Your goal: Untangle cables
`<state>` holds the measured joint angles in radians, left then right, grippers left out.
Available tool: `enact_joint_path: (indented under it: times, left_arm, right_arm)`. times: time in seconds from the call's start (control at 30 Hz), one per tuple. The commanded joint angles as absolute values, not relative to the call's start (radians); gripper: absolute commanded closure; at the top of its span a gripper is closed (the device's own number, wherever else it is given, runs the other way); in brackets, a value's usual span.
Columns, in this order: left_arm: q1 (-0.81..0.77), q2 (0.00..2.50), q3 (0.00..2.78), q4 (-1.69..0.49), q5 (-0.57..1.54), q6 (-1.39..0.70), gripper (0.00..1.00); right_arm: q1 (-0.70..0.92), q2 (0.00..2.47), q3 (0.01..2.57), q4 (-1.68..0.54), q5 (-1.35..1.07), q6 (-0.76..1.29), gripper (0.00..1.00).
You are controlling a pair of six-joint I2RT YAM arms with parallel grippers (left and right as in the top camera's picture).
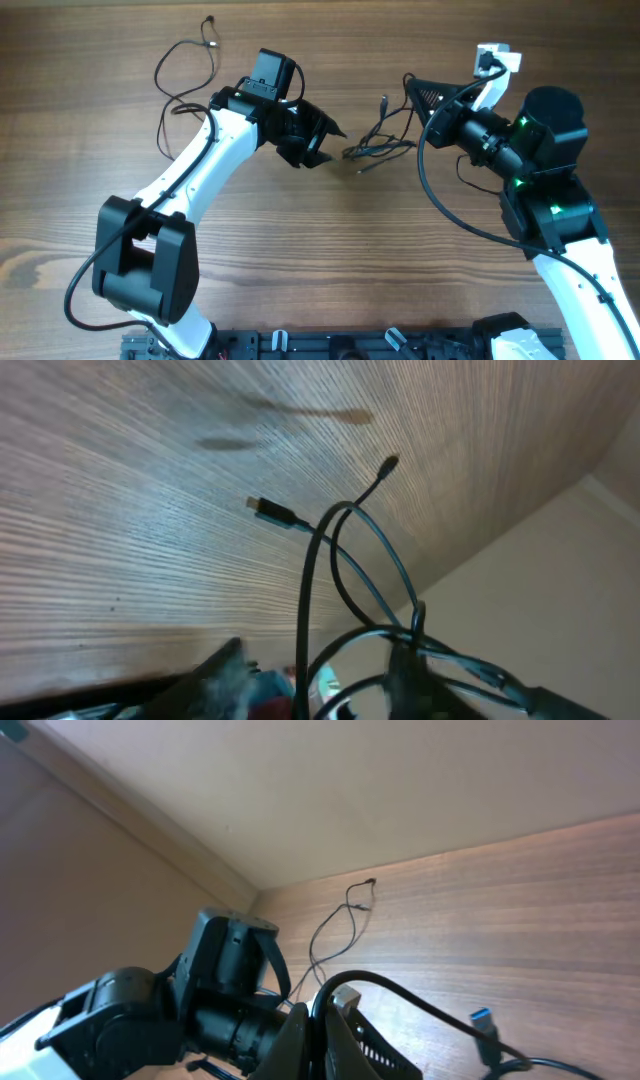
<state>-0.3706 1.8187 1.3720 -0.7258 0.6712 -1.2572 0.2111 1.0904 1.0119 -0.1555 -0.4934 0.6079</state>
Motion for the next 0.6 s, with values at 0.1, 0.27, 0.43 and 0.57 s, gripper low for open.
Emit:
enact_joint_path:
  times: [0.1, 0.27, 0.43, 0.57]
  left_arm:
    - [-0.369, 1.833, 1.372, -0.726, 0.684, -1.265, 0.49]
    - [-0.384, 1.833, 1.372, -0.698, 0.683, -1.266, 0.51]
    - [-0.391, 1.833, 1.372, -0.661, 0.683, -1.266, 0.59]
    - [-0.391, 1.833, 1.372, -0.662, 0.684, -1.266, 0.58]
  right_arm:
    - [0.208, 1.094, 1.023, -0.138, -0.497, 0.640, 0.96]
    - [0.208, 1.106, 1.023, -0.101, -0.491, 0.720, 0.96]
    - [0.208, 1.110, 1.023, -0.101, -0.511, 0.764, 0.96]
    - [0.208, 1.110, 1.023, -0.089, -0.525, 0.767, 0.96]
